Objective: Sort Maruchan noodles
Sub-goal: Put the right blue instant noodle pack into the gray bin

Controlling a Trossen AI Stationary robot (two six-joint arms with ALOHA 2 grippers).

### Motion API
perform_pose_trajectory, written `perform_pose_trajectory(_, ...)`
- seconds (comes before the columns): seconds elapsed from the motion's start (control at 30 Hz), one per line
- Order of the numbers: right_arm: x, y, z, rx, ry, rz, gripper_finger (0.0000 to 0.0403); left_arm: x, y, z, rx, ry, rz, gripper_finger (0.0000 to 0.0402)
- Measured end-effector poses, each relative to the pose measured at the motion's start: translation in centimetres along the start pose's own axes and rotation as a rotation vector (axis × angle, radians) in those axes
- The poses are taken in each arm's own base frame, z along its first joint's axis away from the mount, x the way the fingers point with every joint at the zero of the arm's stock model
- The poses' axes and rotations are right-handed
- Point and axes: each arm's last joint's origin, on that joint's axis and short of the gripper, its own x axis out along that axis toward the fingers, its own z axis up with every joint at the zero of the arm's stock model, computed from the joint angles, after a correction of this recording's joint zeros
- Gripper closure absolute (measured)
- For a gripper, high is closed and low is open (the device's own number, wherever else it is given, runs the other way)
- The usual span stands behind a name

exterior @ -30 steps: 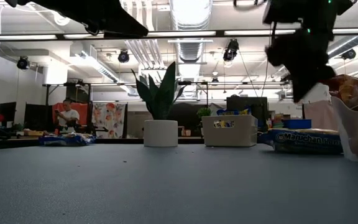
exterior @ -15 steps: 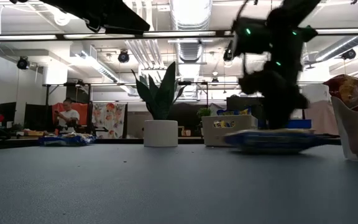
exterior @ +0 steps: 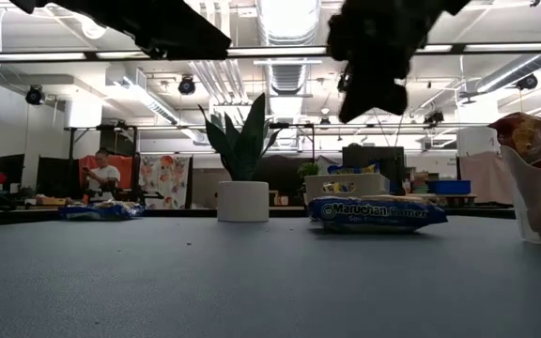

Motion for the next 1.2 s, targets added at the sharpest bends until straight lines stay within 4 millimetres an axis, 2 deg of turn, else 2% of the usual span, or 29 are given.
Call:
perform_pose_trajectory(0.17,-0.6,-0.3,-2.6,-0.025,0.020,0.008,0.0394,1.3,-0.9,-0.6,-0.029,0.033,-0.026,0.0118)
perform_pose_trajectory(0.33,-0.5,-1.6,-5.0,-0.003,-0.076,0.009,0.0394,3.3,-2.3,-1.2,-0.024,0.090,-0.028,0.0118)
perform_pose_trajectory(0.47,0.0,-3.1,-6.9,0.050,-0.125,-0.033,0.0394,5.7,-3.5,-1.5,-0.013,0.130,-0.030,0.0118)
perform_pose_trajectory(0.63,-0.1,-4.7,-8.1,0.083,-0.144,-0.092,0.0394,9.6,-4.1,-1.4,-0.047,0.165,-0.049,0.0133)
perform_pose_trajectory(0.8,0.0,-5.4,-8.3,0.096,-0.140,-0.111,0.0394,13.1,-4.5,-1.7,-0.057,0.191,-0.038,0.0169)
perform_pose_trajectory(0.9,0.2,-5.6,-8.4,0.098,-0.132,-0.120,0.0394,14.4,-4.8,-2.0,-0.060,0.206,-0.069,0.0198)
perform_pose_trajectory(1.1,0.4,-5.7,-8.5,0.143,-0.123,-0.124,0.0392,15.8,-5.2,-2.9,-0.088,0.233,-0.077,0.0264)
perform_pose_trajectory(1.2,0.3,-5.7,-8.5,0.145,-0.114,-0.119,0.0376,16.0,-5.4,-3.4,-0.103,0.245,-0.074,0.0298)
